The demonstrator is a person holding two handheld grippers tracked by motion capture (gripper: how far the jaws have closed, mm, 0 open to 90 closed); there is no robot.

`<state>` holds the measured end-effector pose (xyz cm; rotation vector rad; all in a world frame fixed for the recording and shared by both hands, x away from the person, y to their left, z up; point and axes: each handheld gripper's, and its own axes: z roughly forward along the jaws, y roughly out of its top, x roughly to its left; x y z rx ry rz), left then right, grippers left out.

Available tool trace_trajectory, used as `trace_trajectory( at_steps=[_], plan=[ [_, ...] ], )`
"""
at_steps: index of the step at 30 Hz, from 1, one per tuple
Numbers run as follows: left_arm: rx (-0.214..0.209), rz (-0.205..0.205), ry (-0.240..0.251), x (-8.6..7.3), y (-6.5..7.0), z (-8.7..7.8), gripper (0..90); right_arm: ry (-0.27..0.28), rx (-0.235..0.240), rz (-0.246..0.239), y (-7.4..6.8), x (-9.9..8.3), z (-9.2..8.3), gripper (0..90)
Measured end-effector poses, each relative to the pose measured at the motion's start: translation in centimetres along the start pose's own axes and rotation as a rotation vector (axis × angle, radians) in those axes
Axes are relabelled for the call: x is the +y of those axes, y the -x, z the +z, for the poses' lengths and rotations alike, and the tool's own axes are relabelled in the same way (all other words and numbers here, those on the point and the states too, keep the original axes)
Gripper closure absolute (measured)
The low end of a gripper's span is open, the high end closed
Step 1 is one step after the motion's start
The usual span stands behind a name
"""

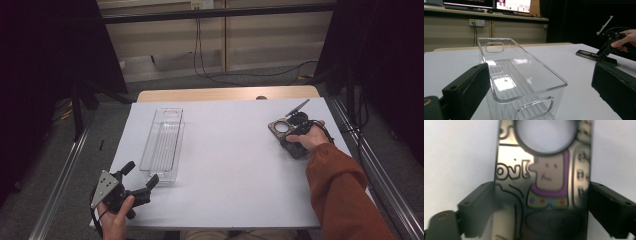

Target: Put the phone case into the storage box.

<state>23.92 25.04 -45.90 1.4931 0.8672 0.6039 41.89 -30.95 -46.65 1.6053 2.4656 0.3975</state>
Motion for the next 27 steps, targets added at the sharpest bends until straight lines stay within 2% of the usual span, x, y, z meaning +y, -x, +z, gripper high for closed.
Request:
trace_trajectory(
  at_steps=[5, 7, 9, 10, 11, 14, 15, 19, 27],
  plan=[
    [-0.008, 0.001, -0.002, 0.0, -0.1, 0.1, 2.1, -0.002, 0.001, -0.008, 0.0, 0.0, -0.1, 12.4],
    [-0.009, 0.000, -0.002, 0.0, -0.1, 0.1, 2.1, 0.023, 0.009, -0.007, 0.0, -0.1, 0.0, 12.5],
    [-0.008, 0.003, -0.005, 0.0, -0.1, 0.1, 2.1, 0.037, 0.008, -0.029, 0.0, -0.1, 0.1, 12.5],
    [-0.009, 0.002, -0.003, 0.0, -0.1, 0.1, 2.2, 0.029, 0.001, -0.025, 0.0, -0.2, 0.0, 12.5],
    [-0.007, 0.002, -0.003, 0.0, -0.1, 0.1, 2.1, 0.025, 0.002, -0.041, 0.0, -0.1, -0.1, 12.5],
    [-0.003, -0.002, 0.002, 0.0, -0.1, 0.0, 2.1, 0.046, -0.003, -0.047, -0.1, -0.2, -0.1, 12.5],
    [-0.001, -0.002, 0.002, 0.0, -0.1, 0.1, 2.2, 0.044, -0.008, -0.035, -0.2, -0.2, -0.2, 12.5],
    [0.000, -0.004, 0.003, 0.0, 0.0, 0.1, 2.2, 0.063, -0.008, -0.034, -0.4, -0.3, -0.9, 12.5],
    [-0.005, 0.000, -0.002, 0.0, -0.1, 0.0, 2.1, 0.147, 0.019, -0.040, -0.5, -0.9, -2.0, 12.5]
  ],
)
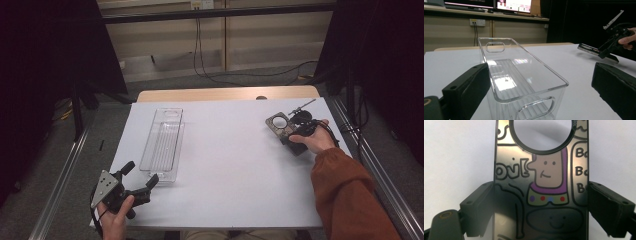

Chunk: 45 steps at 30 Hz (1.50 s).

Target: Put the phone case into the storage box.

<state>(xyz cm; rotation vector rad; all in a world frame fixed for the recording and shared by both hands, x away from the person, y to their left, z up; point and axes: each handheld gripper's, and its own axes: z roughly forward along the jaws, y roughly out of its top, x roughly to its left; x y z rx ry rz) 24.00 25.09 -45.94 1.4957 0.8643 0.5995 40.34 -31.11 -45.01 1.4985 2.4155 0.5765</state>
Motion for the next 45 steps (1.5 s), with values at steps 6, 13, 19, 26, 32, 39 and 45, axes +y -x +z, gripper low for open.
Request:
trace_trajectory(
  at_steps=[6, 13, 19, 26, 32, 39, 45],
  plan=[
    [0.000, 0.002, -0.002, 0.0, 0.0, 0.0, 2.1, 0.056, 0.012, 0.016, 0.2, -0.9, -0.8, 12.5],
    [0.000, 0.003, -0.004, 0.0, 0.0, 0.1, 2.1, 0.165, 0.034, 0.024, 0.6, -2.0, -1.8, 12.5],
    [0.002, 0.005, -0.005, 0.0, 0.0, 0.2, 2.1, 0.260, 0.063, 0.004, 0.3, -2.9, -2.2, 12.5],
    [0.005, 0.012, -0.015, 0.0, 0.0, 0.2, 2.1, 0.309, 0.057, -0.045, -0.4, -3.6, -2.7, 12.4],
    [-0.003, 0.006, -0.013, -0.1, 0.1, 0.3, 2.2, 0.395, 0.076, -0.057, -0.7, -4.4, -3.2, 12.4],
    [-0.005, 0.006, -0.015, -0.1, 0.1, 0.4, 2.1, 0.483, 0.117, -0.056, -1.2, -5.3, -3.5, 12.4],
    [-0.007, 0.010, -0.012, 0.0, 0.0, 0.4, 2.1, 0.523, 0.119, -0.077, -1.8, -6.1, -3.4, 12.4]
  ],
)
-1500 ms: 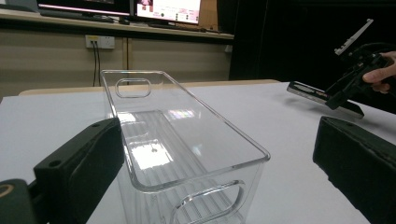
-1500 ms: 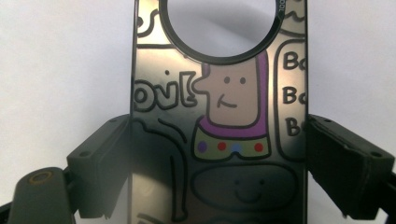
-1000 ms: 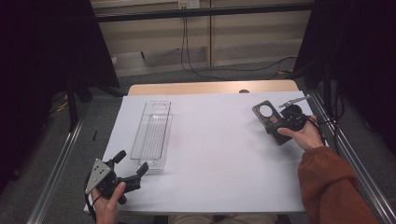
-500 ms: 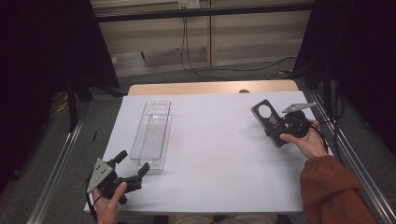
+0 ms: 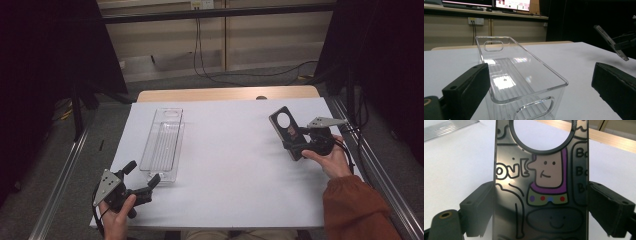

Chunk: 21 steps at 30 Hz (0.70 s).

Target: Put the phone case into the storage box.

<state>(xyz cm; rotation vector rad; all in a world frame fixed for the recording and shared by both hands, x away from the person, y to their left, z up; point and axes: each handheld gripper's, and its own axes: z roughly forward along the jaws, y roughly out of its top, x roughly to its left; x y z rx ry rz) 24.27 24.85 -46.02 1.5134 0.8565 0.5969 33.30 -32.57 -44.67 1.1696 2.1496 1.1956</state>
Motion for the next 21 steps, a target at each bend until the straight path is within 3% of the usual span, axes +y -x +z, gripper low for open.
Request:
trace_trajectory(
  at_steps=[8, 16, 18, 21],
  plan=[
    [0.007, -0.001, 0.003, 0.0, 0.0, -0.1, 2.2, 0.093, 0.028, -0.005, -0.7, -0.6, -0.4, 12.4],
    [-0.001, -0.014, 0.010, 0.0, 0.0, -0.2, 2.1, 0.120, 0.028, -0.020, -1.8, -1.6, -1.2, 12.4],
    [-0.004, -0.025, 0.014, 0.0, 0.0, -0.2, 2.6, 0.135, 0.041, -0.026, -2.0, -1.8, -1.6, 12.4],
    [0.000, -0.010, 0.007, 0.1, 0.0, -0.2, 2.7, 0.139, 0.073, -0.022, -2.3, -2.2, -2.0, 12.4]
  ],
)
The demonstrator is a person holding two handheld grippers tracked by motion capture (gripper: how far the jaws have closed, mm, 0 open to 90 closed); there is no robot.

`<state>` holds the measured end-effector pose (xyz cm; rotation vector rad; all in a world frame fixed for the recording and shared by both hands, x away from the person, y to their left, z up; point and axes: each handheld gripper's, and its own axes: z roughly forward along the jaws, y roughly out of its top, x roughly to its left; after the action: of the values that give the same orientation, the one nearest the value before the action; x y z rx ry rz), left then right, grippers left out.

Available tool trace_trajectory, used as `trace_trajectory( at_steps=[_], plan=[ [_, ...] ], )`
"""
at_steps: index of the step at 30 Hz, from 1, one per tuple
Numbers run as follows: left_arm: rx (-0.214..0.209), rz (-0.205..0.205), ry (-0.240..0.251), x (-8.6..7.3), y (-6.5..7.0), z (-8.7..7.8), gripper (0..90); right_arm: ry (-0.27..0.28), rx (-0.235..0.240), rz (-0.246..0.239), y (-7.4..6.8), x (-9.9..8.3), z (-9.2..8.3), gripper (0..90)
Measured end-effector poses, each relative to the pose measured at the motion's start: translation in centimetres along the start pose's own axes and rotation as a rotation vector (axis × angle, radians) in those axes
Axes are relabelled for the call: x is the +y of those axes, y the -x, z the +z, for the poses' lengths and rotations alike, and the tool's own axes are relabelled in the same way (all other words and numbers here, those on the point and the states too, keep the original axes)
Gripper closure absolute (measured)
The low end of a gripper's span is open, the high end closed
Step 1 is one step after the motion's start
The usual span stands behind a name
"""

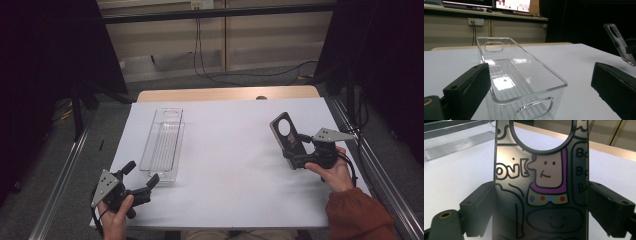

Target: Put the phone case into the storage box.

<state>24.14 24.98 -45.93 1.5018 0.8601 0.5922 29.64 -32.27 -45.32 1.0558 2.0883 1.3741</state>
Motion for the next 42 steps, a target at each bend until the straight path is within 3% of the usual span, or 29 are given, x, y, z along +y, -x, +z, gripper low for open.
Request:
trace_trajectory(
  at_steps=[14, 18, 27, 34, 42],
  plan=[
    [-0.011, 0.010, -0.005, 0.0, 0.2, -0.1, 2.1, 0.062, 0.093, -0.015, -2.6, -0.7, -1.1, 12.4],
    [-0.004, 0.011, -0.007, 0.0, 0.3, -0.1, 2.1, 0.067, 0.123, -0.017, -3.4, -0.9, -1.2, 12.4],
    [-0.048, 0.013, -0.017, 0.0, 0.4, 0.1, 2.1, 0.063, 0.182, -0.029, -4.6, -1.0, -0.6, 12.4],
    [-0.040, 0.025, -0.024, 0.1, 0.5, 0.2, 2.1, 0.065, 0.217, -0.029, -5.5, -1.1, -0.2, 12.4],
    [-0.103, 0.015, -0.025, 0.5, 1.1, 0.8, 2.1, 0.061, 0.252, -0.044, -6.5, -0.9, 0.4, 12.3]
  ],
)
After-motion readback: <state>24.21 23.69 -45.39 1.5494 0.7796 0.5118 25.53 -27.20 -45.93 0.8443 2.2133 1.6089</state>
